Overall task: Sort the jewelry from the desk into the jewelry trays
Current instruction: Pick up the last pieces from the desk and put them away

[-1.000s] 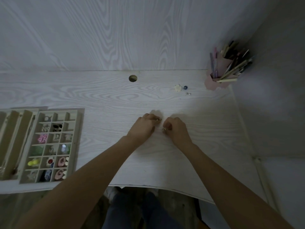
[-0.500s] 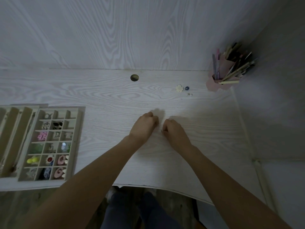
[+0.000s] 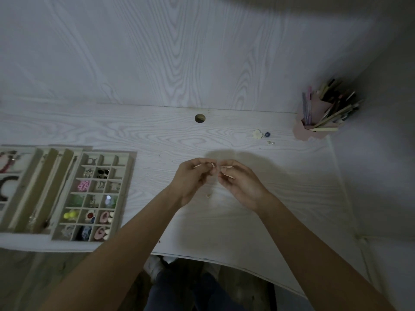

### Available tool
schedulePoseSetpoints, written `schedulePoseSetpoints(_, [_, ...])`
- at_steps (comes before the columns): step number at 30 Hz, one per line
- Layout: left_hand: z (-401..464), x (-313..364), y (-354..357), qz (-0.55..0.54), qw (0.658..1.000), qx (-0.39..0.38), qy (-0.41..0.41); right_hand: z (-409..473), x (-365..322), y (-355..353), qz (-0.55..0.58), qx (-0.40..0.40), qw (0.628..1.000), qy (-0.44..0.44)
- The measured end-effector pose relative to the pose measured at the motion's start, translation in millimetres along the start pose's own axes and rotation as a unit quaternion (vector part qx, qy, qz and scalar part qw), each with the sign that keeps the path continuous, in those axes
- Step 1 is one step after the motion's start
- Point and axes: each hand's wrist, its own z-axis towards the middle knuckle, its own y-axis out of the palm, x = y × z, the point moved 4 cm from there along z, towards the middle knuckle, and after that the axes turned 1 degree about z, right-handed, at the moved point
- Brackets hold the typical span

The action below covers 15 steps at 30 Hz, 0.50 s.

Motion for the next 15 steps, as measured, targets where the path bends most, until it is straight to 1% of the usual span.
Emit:
schedulePoseSetpoints(4, [-12.5, 13.7, -16.8, -0.022, 0.999, 0.029, -0.005, 5.8, -1.1, 27.8, -0.013, -0.021, 1.000, 0.020])
schedulePoseSetpoints(8, [-22.7, 28.5, -42.8, -0.003, 0.997, 0.079, 0.007, 15.3, 2.3, 58.7, -0.053, -0.025, 0.998, 0.014])
schedulePoseSetpoints(10, [-26.5, 38.1, -59.6, 0.008, 0.995, 0.100, 0.012, 21.7, 5.5, 77.7, -0.109, -0.021, 0.994, -0.014])
schedulePoseSetpoints(13, [-32.1, 50.9, -86.3, 0.027, 0.992, 0.126, 0.018, 29.8, 11.4, 107.9, -0.213, -0.018, 0.975, -0.058])
schedulePoseSetpoints(15, [-36.9, 57.2, -109.0, 0.029, 0.989, 0.140, 0.027, 36.2, 16.3, 129.9, -0.244, -0.008, 0.967, -0.069])
